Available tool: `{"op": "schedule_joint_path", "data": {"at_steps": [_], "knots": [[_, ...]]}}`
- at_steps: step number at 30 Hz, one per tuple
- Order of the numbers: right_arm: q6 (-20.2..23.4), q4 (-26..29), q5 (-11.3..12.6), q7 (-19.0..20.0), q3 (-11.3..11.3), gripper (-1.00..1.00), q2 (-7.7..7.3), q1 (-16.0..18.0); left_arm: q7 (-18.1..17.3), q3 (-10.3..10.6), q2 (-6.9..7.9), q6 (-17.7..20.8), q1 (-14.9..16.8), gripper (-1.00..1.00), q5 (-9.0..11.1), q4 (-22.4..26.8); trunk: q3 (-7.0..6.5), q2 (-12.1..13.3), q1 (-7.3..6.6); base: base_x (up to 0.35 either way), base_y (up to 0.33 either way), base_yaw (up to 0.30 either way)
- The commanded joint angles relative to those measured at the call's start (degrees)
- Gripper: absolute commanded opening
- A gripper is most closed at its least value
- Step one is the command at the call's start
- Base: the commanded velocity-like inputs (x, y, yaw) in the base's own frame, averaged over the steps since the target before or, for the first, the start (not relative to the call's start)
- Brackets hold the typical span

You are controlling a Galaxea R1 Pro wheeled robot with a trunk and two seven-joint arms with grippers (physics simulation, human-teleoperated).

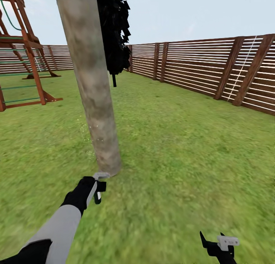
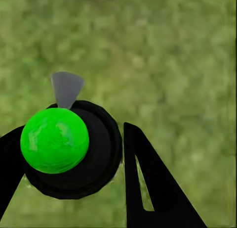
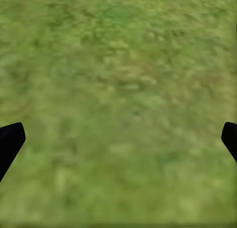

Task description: In the garden, pick up the pesticide atomizer on the floor and spray pesticide onto both trees until each tree trunk is fully covered.

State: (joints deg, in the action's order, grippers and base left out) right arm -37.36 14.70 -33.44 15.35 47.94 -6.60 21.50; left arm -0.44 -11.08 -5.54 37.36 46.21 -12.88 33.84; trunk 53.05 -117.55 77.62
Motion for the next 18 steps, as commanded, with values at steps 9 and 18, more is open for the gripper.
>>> {"op": "schedule_joint_path", "data": {"at_steps": [9,18], "knots": [[-0.17,-0.03,-0.16,0.47,0.49,1.00,0.01,0.09,0.64,1.57,0.02,3.34,4.94,-1.00,-1.11,1.36,0.05,-0.02,-0.01,0.000,0.000,0.000],[-0.17,-0.03,-0.24,0.55,0.49,1.00,0.01,0.07,0.18,2.21,0.01,3.80,4.57,-1.00,-0.74,3.60,0.05,-0.02,-0.01,0.214,-0.058,0.000]]}}
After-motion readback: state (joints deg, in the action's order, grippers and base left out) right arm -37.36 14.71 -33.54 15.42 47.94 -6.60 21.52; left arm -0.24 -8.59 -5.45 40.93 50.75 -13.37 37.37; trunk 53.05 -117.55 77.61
